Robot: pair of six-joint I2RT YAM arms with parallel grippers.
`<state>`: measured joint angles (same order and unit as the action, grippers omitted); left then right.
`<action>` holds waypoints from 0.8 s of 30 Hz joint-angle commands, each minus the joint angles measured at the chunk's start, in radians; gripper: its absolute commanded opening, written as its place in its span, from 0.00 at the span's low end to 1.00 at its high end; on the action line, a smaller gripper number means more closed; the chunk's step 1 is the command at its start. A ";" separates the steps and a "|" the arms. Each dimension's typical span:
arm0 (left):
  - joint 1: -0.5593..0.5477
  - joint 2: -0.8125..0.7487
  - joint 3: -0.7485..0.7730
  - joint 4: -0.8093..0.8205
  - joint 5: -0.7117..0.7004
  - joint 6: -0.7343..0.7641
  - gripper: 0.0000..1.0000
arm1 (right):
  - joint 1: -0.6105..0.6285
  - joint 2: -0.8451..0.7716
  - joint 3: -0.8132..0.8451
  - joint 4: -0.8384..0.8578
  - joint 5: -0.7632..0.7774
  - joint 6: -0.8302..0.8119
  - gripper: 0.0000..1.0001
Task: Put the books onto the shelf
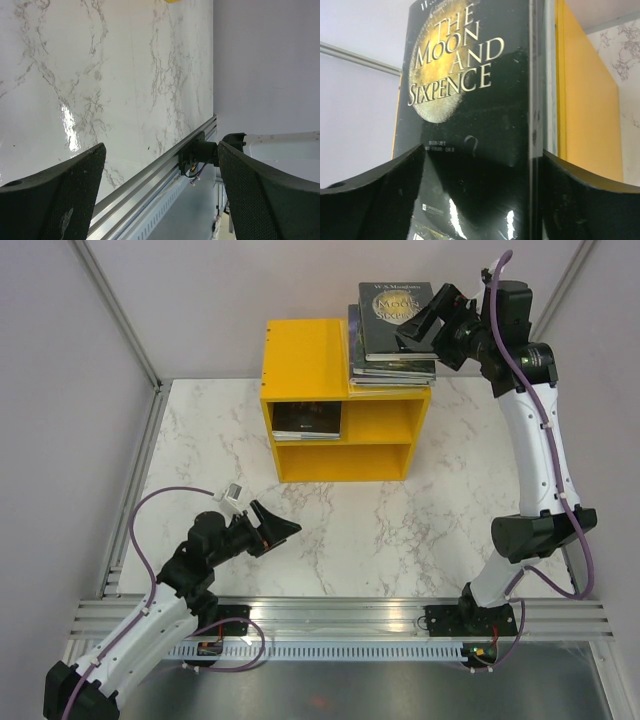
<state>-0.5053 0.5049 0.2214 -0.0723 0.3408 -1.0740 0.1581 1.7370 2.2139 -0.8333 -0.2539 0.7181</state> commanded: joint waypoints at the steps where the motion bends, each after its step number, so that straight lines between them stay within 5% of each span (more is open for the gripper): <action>1: 0.005 -0.005 -0.002 0.025 0.001 0.040 0.93 | 0.018 0.010 0.007 -0.038 0.025 -0.023 0.96; 15: 0.005 -0.040 0.052 -0.090 -0.048 0.101 0.95 | -0.149 -0.111 -0.016 -0.038 -0.002 -0.062 0.98; 24: 0.005 -0.051 0.163 -0.288 -0.193 0.203 1.00 | -0.204 -0.400 -0.267 0.014 0.028 -0.126 0.98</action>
<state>-0.5053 0.4667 0.3054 -0.2672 0.2516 -0.9688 -0.0433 1.4872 2.0205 -0.8684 -0.2447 0.6445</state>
